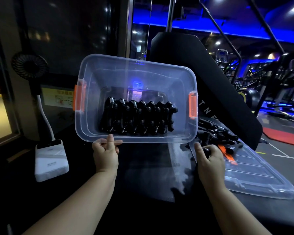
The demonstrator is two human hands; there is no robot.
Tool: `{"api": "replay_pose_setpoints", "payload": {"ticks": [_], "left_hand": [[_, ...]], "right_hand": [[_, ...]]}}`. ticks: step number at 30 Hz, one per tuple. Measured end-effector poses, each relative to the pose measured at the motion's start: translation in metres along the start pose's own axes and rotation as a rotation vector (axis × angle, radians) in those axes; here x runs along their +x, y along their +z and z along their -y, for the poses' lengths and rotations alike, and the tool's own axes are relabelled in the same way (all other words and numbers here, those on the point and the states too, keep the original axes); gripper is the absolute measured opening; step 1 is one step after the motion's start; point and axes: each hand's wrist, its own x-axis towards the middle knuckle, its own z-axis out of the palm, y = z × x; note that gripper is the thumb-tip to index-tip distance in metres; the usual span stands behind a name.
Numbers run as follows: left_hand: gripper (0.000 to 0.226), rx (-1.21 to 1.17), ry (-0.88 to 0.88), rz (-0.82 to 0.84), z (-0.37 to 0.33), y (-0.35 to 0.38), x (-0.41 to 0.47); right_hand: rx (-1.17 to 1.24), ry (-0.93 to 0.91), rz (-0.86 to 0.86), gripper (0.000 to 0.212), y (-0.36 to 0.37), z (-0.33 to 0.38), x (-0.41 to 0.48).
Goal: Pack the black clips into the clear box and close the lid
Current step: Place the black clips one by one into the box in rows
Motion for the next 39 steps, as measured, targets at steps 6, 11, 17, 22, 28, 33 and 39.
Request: {"api": "replay_pose_setpoints", "payload": {"ticks": [6,11,17,22,28,33,39], "left_hand": [[0.021,0.006,0.004,0.003,0.0,0.0,0.0],[0.019,0.011,-0.007,0.005,-0.004,0.001,-0.003],[0.019,0.011,-0.011,0.003,-0.004,0.0,-0.003],[0.019,0.016,-0.005,0.004,-0.006,0.0,-0.004],[0.019,0.017,-0.01,0.012,-0.006,-0.001,-0.004],[0.018,0.02,-0.014,0.014,-0.005,-0.001,-0.004],[0.018,0.017,-0.019,0.011,-0.005,-0.001,-0.004]], "right_hand": [[-0.044,0.045,0.058,0.032,-0.005,-0.004,0.009],[-0.01,0.192,0.227,0.031,-0.011,0.006,0.021],[0.192,0.421,0.36,0.053,-0.019,0.007,0.036],[0.258,0.442,0.405,0.076,-0.022,0.017,0.025],[0.276,0.458,0.428,0.086,-0.023,0.021,0.017],[0.372,0.471,0.425,0.069,-0.026,0.021,0.014],[0.377,0.481,0.376,0.033,-0.026,0.027,0.01]]}}
